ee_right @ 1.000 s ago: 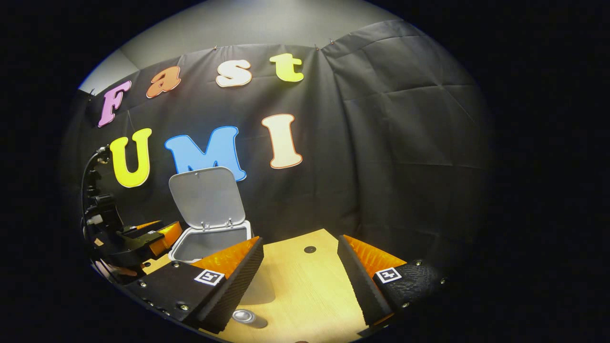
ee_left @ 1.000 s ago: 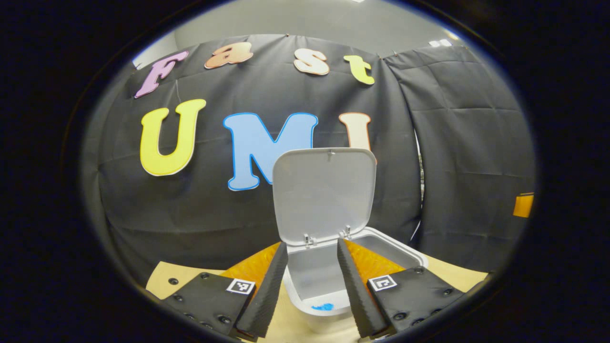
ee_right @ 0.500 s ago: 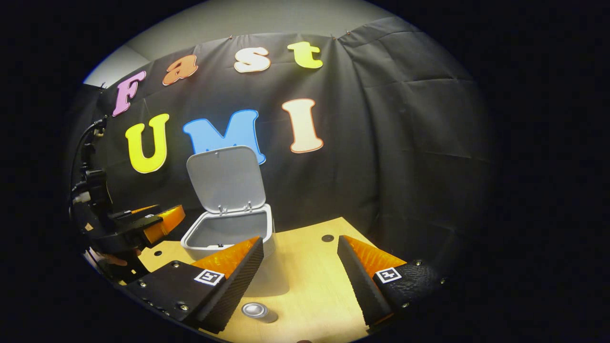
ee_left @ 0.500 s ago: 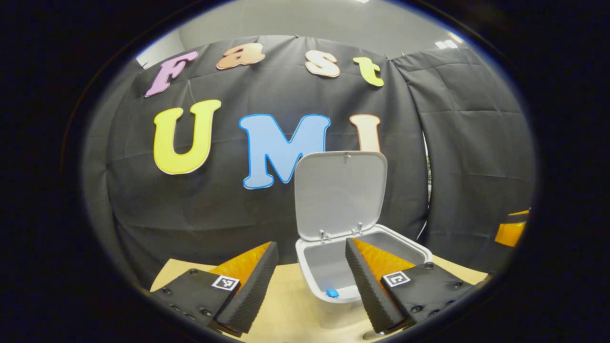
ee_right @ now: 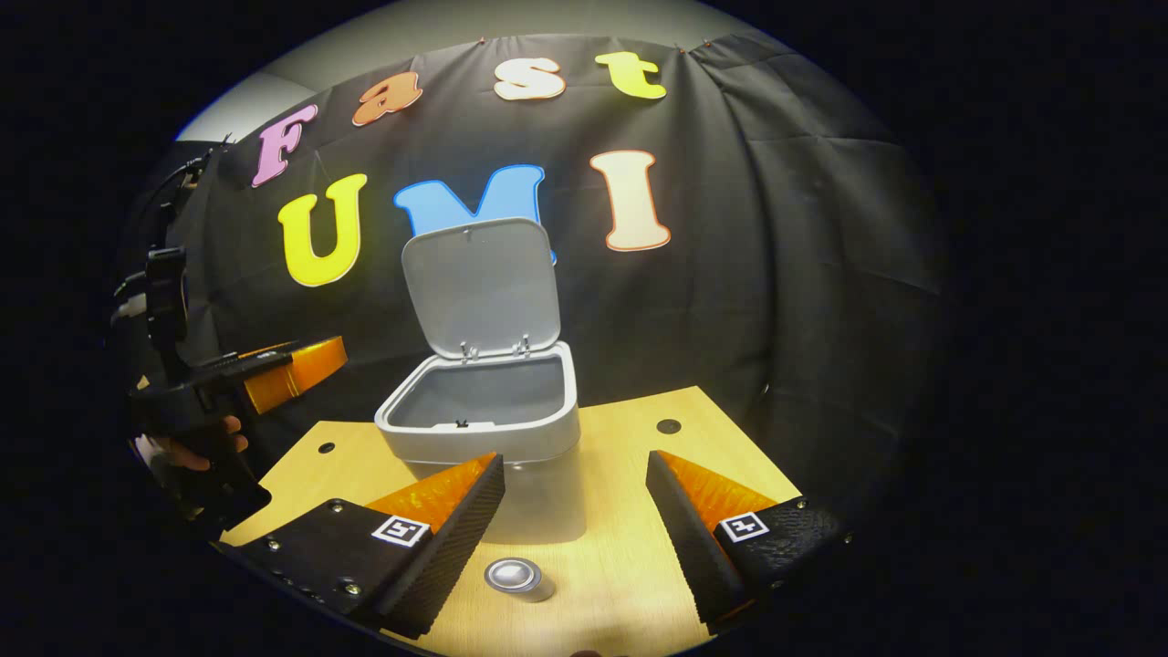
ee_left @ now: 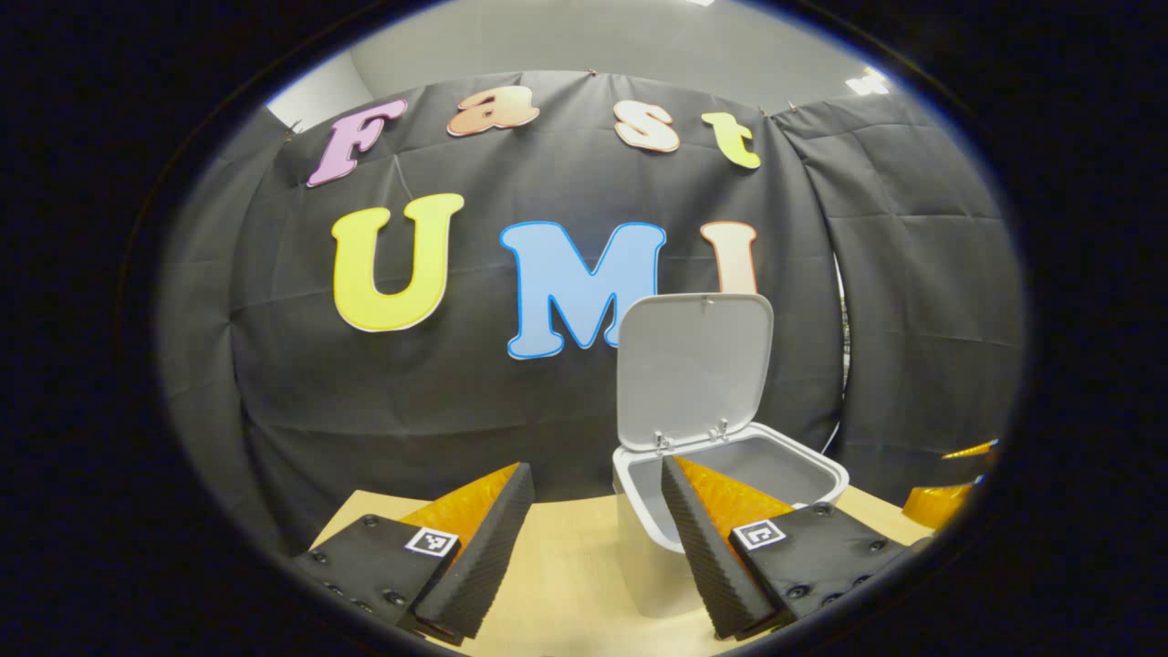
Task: Press the lid of the desktop garbage bin to open it, pick up the crumpled paper on the desktop and throw it into the bin, then pick up the pop can on the desktop and drop it into the bin, and finally close the garbage bin lid.
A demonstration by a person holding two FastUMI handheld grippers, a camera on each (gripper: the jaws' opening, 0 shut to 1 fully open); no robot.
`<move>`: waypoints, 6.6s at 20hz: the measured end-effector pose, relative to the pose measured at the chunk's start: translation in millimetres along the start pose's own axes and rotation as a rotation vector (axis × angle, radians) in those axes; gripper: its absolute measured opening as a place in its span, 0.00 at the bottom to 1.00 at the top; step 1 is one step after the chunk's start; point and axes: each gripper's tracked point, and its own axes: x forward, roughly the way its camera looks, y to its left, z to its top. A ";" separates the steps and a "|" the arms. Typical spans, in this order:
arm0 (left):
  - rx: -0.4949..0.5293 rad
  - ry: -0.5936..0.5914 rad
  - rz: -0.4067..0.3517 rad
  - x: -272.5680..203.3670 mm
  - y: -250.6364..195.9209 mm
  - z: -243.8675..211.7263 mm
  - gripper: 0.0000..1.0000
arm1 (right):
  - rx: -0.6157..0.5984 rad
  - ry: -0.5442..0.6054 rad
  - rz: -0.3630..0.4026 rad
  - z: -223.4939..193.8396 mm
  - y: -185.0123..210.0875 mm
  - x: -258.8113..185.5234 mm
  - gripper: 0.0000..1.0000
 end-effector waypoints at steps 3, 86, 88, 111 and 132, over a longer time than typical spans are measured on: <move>-0.011 0.012 0.033 -10.4 14.5 -5.1 1.00 | -0.022 0.044 0.041 -19.3 12.5 8.8 1.00; -0.093 0.118 0.287 -100.0 110.3 -58.9 1.00 | -0.100 -0.194 0.398 130.4 126.7 23.3 0.85; -0.093 0.119 0.291 -100.6 112.0 -58.9 1.00 | -0.110 -0.192 0.368 129.8 116.4 33.5 0.85; -0.104 0.151 0.319 -109.8 137.4 -72.6 0.94 | -0.171 -0.132 0.188 104.6 62.1 115.0 0.85; -0.122 0.160 0.324 -115.4 144.8 -77.4 1.00 | -0.172 -0.133 0.164 105.7 58.6 123.1 0.88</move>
